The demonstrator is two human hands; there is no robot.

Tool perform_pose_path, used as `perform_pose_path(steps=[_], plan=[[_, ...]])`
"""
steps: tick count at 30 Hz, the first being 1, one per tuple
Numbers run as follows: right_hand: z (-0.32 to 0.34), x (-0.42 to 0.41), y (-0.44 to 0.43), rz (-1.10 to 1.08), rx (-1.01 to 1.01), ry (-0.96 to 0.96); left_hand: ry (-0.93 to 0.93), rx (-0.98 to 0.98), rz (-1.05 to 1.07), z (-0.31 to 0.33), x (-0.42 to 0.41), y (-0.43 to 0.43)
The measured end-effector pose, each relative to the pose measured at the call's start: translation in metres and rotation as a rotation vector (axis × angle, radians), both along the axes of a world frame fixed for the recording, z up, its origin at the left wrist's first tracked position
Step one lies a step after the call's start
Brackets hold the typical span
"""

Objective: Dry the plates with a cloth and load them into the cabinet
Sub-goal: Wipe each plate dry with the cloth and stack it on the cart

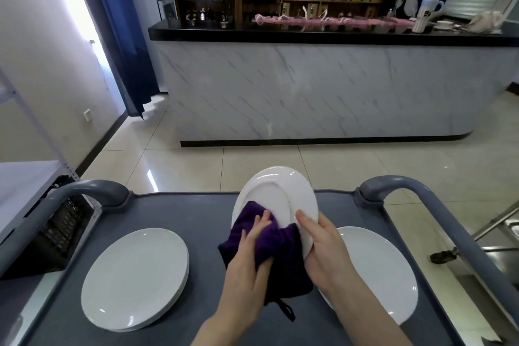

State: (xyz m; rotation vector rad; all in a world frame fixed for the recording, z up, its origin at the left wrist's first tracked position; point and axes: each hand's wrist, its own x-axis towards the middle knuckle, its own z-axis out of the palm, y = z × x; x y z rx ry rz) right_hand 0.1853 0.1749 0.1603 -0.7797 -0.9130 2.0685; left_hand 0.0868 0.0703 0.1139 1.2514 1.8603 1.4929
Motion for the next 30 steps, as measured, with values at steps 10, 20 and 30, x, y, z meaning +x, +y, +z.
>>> perform_pose_path(steps=[10,20,30], plan=[[-0.013,0.008,-0.016,0.136,0.13,-0.135,0.18,-0.036,-0.187,0.024,-0.041,0.038],[-0.02,0.033,-0.008,0.126,0.16,-0.119,-0.094,-0.226,0.132,-0.027,-0.057,0.017],[-0.021,0.017,0.006,-0.049,0.169,-0.264,-0.182,-0.252,0.039,-0.049,-0.008,-0.006]])
